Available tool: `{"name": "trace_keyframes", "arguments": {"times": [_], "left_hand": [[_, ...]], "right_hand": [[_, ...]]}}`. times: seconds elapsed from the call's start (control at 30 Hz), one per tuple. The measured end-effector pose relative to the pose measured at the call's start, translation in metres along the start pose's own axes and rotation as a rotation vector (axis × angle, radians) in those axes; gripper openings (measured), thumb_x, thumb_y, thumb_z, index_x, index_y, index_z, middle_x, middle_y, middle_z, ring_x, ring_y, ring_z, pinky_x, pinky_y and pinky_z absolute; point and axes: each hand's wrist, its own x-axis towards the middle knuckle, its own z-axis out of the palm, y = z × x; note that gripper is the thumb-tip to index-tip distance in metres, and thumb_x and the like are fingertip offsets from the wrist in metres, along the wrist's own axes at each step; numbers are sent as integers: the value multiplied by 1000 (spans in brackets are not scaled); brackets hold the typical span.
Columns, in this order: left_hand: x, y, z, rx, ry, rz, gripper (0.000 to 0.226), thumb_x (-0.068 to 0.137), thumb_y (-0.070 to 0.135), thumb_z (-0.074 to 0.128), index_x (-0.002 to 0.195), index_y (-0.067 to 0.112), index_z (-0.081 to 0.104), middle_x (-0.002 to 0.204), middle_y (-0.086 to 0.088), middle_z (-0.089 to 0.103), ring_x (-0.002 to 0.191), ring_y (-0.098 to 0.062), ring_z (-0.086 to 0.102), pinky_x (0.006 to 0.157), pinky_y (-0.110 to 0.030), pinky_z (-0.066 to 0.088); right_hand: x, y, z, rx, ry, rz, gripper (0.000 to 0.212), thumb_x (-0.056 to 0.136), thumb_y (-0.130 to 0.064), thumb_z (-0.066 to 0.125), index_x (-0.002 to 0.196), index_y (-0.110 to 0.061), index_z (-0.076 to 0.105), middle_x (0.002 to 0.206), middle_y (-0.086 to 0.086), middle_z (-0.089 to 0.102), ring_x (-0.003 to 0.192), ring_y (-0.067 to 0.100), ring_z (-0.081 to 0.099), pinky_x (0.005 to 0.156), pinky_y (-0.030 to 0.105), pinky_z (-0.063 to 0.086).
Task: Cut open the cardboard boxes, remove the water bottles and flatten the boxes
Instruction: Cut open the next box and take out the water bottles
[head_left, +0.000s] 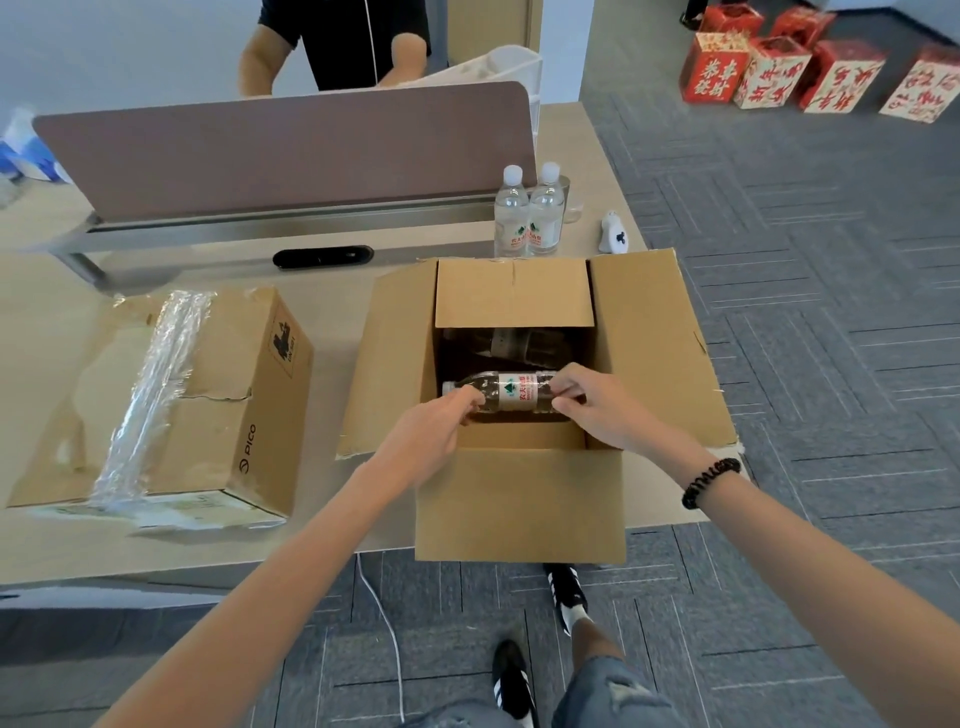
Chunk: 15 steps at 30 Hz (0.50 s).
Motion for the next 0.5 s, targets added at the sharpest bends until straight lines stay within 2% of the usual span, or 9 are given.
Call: {"name": "trace_keyframes", "arguments": {"times": [0.13,0.17,0.27,0.33,0.43,0.5], "left_hand": [[17,1,-1,0,44,14,42,88,-8,54,124,13,50,123,-6,57,101,-22,62,85,-40,55],[21,2,-1,7,56,14,43,86,-8,56,124,12,51,124,-6,56,102,-21,60,86,-39,55],[38,-2,-1,68,85,-2,44,84,-6,60,123,12,53,122,-6,57,102,-20,59,87,-36,53],[50,-6,-2,77,85,-27,42,84,-2,62,122,15,54,121,-2,59,101,-20,58,87,-36,50],[70,-12,-1,105,59,-67,47,89,5,63,133,14,53,136,-5,56,122,-21,53,104,-36,44],[77,-12,0,140,56,-102,53,92,5,60,143,13,46,150,-8,45,137,-22,42,114,-33,29]], "right_hand": [[28,1,4,-12,19,84,33,98,-17,55,130,-14,47,130,6,56,107,15,55,73,17,45],[35,1,5,-8,19,102,38,97,-17,55,133,-12,45,133,7,53,110,17,54,75,17,46],[55,4,8,10,27,151,50,96,-14,57,142,-11,38,144,9,45,128,23,47,99,30,44],[66,7,10,42,39,175,55,95,-13,57,145,-12,34,148,7,42,131,23,45,103,32,43],[77,11,10,78,79,179,56,96,-14,56,146,-14,33,150,5,39,133,22,44,103,33,45],[78,6,13,106,179,166,48,97,-13,53,143,-13,40,145,4,44,129,20,47,103,36,47]]}}
